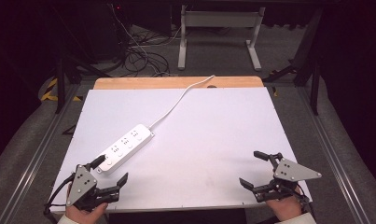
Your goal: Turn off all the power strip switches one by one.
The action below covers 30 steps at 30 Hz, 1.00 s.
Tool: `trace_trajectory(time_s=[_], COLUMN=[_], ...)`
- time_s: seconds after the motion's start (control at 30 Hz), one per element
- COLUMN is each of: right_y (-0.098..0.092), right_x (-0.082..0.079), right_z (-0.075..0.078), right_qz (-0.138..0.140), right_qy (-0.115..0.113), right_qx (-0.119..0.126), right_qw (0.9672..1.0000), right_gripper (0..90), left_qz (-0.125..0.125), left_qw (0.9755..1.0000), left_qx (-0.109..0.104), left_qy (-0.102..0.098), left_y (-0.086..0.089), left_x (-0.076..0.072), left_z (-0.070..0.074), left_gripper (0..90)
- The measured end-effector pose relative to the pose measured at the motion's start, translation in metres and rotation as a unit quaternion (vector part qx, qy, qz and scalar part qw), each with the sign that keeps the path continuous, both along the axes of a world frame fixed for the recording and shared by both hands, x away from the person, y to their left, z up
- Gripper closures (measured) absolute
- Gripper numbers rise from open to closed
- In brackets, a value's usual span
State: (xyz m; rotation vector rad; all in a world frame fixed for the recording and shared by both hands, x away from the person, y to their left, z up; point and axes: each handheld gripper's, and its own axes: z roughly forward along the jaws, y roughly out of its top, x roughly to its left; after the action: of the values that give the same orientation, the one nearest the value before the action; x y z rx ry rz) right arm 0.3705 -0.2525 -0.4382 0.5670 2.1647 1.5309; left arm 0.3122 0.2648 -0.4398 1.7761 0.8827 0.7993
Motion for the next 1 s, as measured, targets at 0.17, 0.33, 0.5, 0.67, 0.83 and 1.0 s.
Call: trace_trajectory(time_s=[0.17,0.33,0.5,0.67,0.83,1.0], right_y=[0.0,0.001,0.001,0.001,0.001,0.003], right_x=[0.0,0.0,-0.001,0.0,-0.001,-0.001], right_z=[0.0,0.0,0.0,0.0,0.0,-0.001], right_qz=[0.0,-0.007,-0.005,-0.003,-0.001,0.001], right_qy=[0.002,-0.001,0.0,0.001,0.002,0.002], right_qx=[-0.003,-0.005,-0.003,-0.004,-0.003,-0.005], right_qw=[1.0,1.0,1.0,1.0,1.0,1.0], right_gripper=[6.4,7.0,7.2,7.4,7.6,7.9], left_qz=[0.001,-0.003,-0.012,-0.008,-0.018,-0.007], left_qw=[0.9997,0.9998,0.9999,0.9999,0.9996,0.9991], left_qx=[0.022,0.019,-0.003,0.002,0.008,0.026], left_qy=[-0.012,-0.009,0.004,0.008,0.018,0.034], left_y=[-0.001,-0.001,0.002,0.0,0.0,-0.001], left_x=[-0.002,-0.002,-0.002,-0.002,-0.003,-0.001], left_z=[0.001,0.003,0.006,0.008,0.015,0.021], left_gripper=[12.1,12.8,15.7,17.2,30.9,54.7])
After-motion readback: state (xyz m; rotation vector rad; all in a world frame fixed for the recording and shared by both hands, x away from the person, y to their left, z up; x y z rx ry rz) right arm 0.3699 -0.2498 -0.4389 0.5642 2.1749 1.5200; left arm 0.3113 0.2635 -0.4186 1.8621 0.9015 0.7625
